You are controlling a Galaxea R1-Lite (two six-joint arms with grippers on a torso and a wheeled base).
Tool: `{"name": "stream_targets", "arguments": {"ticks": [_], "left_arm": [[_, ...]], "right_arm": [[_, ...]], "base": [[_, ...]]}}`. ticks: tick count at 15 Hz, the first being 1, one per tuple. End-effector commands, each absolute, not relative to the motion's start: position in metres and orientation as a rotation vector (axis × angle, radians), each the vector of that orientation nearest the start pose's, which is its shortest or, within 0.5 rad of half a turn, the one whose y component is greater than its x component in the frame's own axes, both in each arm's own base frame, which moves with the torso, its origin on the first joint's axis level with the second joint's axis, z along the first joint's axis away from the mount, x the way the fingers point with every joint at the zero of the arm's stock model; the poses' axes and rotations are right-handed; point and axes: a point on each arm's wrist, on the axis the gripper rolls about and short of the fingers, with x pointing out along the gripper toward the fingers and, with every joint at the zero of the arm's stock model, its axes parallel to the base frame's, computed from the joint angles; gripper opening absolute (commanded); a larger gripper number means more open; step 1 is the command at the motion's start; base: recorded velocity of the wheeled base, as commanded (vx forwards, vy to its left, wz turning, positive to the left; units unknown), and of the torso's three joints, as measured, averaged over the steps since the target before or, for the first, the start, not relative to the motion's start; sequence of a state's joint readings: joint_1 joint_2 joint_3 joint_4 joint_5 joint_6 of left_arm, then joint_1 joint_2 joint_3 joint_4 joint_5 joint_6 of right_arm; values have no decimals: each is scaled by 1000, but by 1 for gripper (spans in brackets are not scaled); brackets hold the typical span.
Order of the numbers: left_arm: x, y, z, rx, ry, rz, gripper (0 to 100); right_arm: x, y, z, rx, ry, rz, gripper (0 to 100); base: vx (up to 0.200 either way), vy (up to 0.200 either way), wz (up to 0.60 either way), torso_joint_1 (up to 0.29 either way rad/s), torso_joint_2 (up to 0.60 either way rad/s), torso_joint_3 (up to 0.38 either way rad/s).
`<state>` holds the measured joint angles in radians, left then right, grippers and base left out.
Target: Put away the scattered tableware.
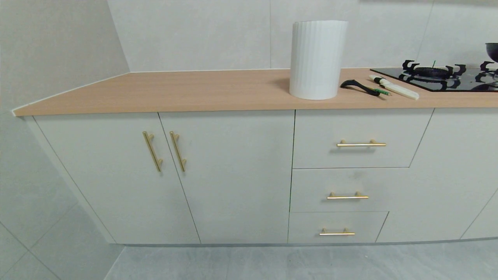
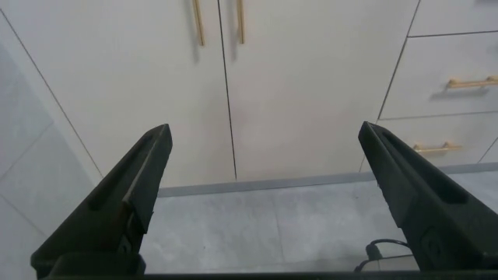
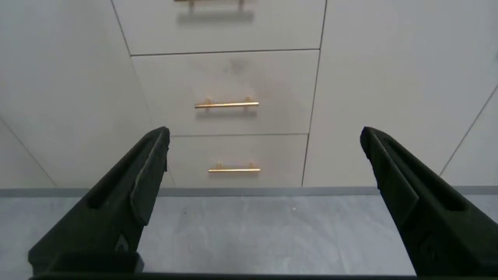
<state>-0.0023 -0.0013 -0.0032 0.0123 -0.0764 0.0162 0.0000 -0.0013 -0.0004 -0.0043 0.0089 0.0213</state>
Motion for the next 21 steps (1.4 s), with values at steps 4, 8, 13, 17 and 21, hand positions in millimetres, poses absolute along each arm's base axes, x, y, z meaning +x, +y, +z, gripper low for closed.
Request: {"name": "stream_targets", "arguments": {"ticks": [4,8,13,17,21], "left_arm": [[-23,-2,75,16,10,-78,100],[-23,-2,75,15,9,-77,100],[-23,-2,75,16,10,-77,100],[-23,-2,75,16,10,-77,100],[-23,-2,75,15,10,-77,100]], "right_arm": [[-23,0,76,21,-6,9,100],[-23,0,76,20,-5,9,100],[-23,0,76,14,-3,9,100],[-23,0,76,1,-6,14,100],[-23,0,76,-5,-5,14,100]], "base": [[150,0,0,-1,2,-1],[0,0,0,0,0,0],[0,0,0,0,0,0],[0,0,0,0,0,0],[0,0,0,0,0,0]]}}
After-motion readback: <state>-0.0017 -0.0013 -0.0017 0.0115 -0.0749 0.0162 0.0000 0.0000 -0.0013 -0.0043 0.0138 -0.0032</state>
